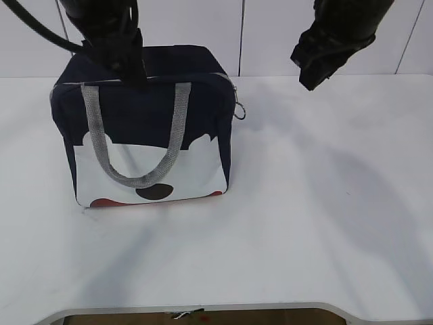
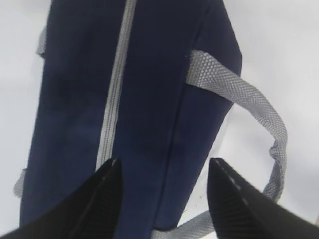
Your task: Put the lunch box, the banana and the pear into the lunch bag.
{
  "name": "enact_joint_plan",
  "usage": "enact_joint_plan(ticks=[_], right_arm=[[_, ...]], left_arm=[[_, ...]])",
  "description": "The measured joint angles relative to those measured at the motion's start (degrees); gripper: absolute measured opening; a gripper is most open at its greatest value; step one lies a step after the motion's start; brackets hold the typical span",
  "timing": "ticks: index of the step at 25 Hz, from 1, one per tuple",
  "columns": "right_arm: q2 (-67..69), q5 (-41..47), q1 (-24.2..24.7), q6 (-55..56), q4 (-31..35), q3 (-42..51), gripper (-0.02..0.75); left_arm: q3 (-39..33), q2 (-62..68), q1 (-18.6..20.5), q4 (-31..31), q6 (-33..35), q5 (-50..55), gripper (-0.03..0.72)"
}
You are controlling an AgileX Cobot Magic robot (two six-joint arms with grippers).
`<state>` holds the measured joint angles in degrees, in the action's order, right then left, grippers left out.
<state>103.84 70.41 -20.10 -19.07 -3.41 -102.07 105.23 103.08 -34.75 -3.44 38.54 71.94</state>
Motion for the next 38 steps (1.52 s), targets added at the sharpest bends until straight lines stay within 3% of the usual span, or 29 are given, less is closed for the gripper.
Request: enact_joint_plan(ticks=[12,15,20,25,31,38], right_arm=[[4.7,-1.7,0.0,-6.0,-0.9,0.0,0.335],[5.2,-2.2,0.0,-4.1,-2.0,0.0,0.335],[5.7,-8.9,0.0,-2.8,2.3,0.0,0.335],[4.8,-14.8,0.0,-2.8,6.3,0.8,0.335],[-2.6,-30.2,0.0,-2.5,8.1,14.6,0.335],[-14.2,-59.3,0.0,-2.5,8.3,40.1,0.307]], left_arm=[[0.0,7.0,0.0,-2.2,2.2,-0.5,0.396],[0.0,7.5,0.0,-2.4,2.2,-0.7,0.331],[0.0,7.5,0.0,-2.5,1.0,-0.8,0.141],[0.0,7.5,0.0,-2.5,0.6,-0.9,0.060],[0.0,7.5,0.0,-2.5,0.5,-0.9,0.051],[0.0,7.5,0.0,-2.6,0.5,-0.9,0.051]])
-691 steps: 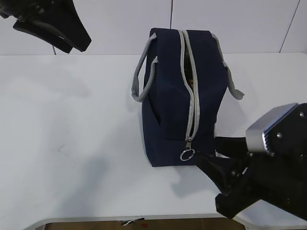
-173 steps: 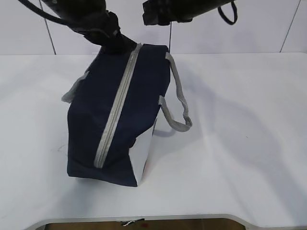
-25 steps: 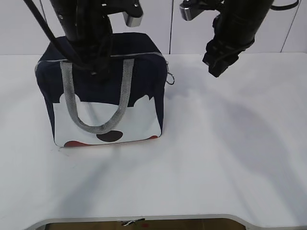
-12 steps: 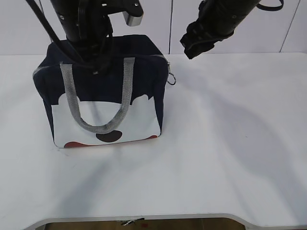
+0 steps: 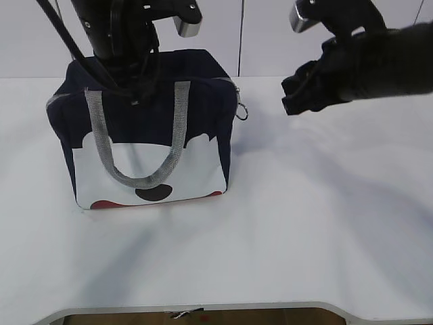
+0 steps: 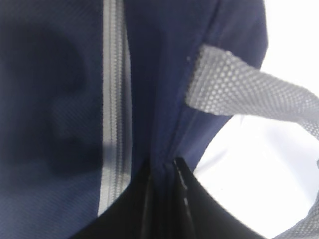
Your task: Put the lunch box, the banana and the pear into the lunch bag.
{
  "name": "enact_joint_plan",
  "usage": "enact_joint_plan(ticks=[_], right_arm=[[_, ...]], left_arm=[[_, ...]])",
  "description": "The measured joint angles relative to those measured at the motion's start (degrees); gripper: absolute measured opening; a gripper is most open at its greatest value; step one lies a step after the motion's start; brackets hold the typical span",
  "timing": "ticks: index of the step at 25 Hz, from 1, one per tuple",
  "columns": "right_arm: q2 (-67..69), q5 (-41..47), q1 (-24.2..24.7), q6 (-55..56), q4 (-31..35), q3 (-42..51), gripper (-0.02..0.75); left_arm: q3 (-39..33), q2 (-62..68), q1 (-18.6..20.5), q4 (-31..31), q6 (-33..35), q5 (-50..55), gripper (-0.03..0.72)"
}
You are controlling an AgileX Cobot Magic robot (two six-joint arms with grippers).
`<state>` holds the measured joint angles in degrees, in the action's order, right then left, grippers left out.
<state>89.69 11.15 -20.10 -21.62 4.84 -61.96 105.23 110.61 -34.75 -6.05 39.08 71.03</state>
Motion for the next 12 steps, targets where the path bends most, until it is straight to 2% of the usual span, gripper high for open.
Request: enact_joint_plan(ticks=[4,7,9,12], right_arm=[[-1.5,-14.8,0.0,1.4,0.1,11.1,0.240],[-1.5,-23.3,0.0,4.7,-2.1,16.4,0.222],[-1.5,-27.3,0.0,8.6,-6.9,18.0,0.219],[-1.5,-32.3,0.0,19.3,-20.2,18.2,0.219]], left_arm=[[0.0,0.0,0.0,0.0,0.0,0.0,0.050],[0.0,0.0,0.0,0.0,0.0,0.0,0.050],[0.0,0.0,0.0,0.0,0.0,0.0,0.050],[0.0,0.0,0.0,0.0,0.0,0.0,0.050]])
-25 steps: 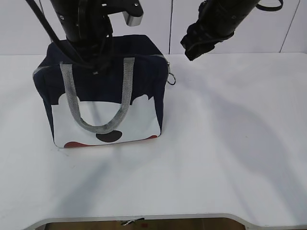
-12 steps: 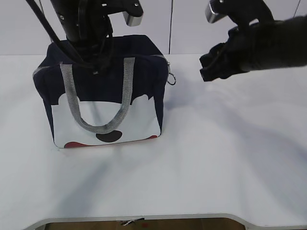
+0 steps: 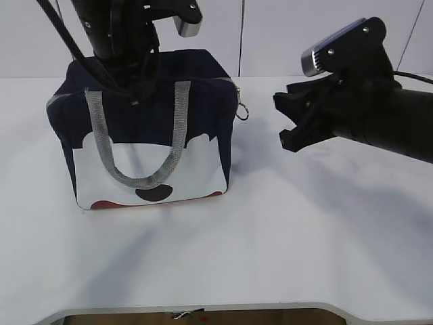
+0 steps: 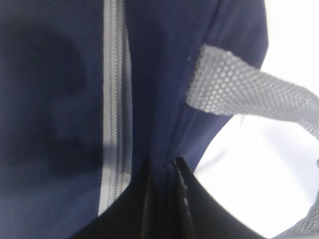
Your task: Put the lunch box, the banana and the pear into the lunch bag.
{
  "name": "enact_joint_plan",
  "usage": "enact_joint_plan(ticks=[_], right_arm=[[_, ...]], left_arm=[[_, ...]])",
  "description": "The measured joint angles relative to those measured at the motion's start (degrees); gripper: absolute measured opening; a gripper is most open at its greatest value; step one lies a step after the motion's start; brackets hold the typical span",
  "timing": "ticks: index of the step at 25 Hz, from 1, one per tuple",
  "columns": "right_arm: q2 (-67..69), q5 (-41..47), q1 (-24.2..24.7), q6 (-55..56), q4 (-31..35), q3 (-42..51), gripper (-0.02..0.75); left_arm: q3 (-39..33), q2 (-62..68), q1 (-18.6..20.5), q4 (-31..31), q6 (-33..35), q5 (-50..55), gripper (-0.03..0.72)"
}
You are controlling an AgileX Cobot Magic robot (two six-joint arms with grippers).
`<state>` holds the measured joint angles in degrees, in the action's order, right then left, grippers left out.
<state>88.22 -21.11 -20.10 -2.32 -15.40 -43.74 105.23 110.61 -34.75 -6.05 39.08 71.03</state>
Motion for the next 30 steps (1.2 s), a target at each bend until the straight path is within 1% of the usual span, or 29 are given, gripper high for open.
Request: enact_joint_plan(ticks=[2,4,5,17,20,25,30], right_arm=[[-0.1,-3.3,0.0,6.7,-9.5,0.0,0.218],[-0.1,-4.6,0.0,10.2,-14.2,0.0,0.218],[-0.1,-4.6,0.0,11.1,-15.1,0.0,0.218],[4.7,-5.0,0.0,12.5,-15.7,0.0,0.218],[6.8,-7.7,0.0,12.5,-13.3,0.0,0.221],[9.4,-9.4,0.0,10.3,-8.9,-0.3,0.227],[10.5,-11.6,0.0,8.1,-7.8,-0.8,0.235]], left_arm=[[0.0,0.0,0.0,0.0,0.0,-0.1,0.050],[0.0,0.0,0.0,0.0,0.0,-0.1,0.050],[0.0,0.0,0.0,0.0,0.0,-0.1,0.050],[0.0,0.0,0.0,-0.5,0.0,-0.1,0.050],[0.0,0.0,0.0,-0.7,0.0,-0.1,0.050],[0.0,0.0,0.0,-0.8,0.0,-0.1,0.050],[0.0,0.0,0.0,-0.9,0.0,-0.1,0.050]])
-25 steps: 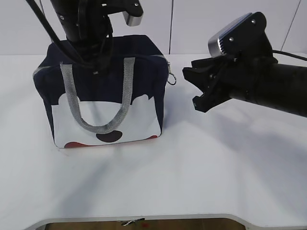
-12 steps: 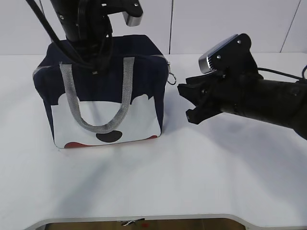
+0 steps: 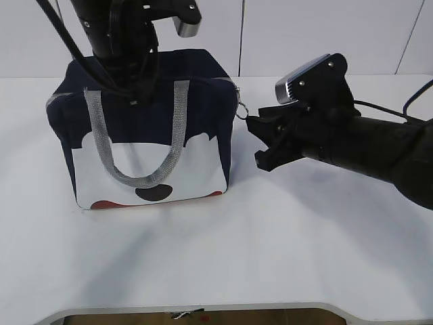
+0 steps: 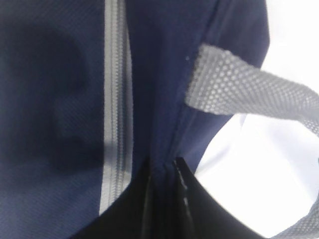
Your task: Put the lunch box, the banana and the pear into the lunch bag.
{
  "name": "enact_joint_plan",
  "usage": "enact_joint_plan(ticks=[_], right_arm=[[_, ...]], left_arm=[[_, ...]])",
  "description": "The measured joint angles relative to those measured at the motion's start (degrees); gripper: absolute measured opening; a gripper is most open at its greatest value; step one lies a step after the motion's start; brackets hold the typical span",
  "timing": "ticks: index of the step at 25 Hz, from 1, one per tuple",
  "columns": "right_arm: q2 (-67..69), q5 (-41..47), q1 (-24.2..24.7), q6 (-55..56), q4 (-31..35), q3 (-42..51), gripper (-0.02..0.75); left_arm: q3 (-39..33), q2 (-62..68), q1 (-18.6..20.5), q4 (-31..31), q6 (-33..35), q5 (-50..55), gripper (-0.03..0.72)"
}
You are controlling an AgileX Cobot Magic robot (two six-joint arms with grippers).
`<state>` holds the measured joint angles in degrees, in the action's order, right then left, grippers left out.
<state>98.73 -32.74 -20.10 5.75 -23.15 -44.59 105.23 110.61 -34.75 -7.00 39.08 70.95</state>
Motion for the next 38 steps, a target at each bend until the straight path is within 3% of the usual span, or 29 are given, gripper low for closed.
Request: enact_joint_plan(ticks=[9,25,38], right_arm=[[3.3,-0.4,0.0,-1.3,1.8,-3.7,0.283],[7.5,-0.4,0.1,-7.0,6.5,-7.5,0.284],[8.3,0.8,0.1,-7.2,6.6,-9.1,0.284]], left_arm=[[0.0,0.0,0.0,0.0,0.0,0.0,0.048],[0.0,0.0,0.0,0.0,0.0,0.0,0.048],[0.0,0.0,0.0,0.0,0.0,0.0,0.048]])
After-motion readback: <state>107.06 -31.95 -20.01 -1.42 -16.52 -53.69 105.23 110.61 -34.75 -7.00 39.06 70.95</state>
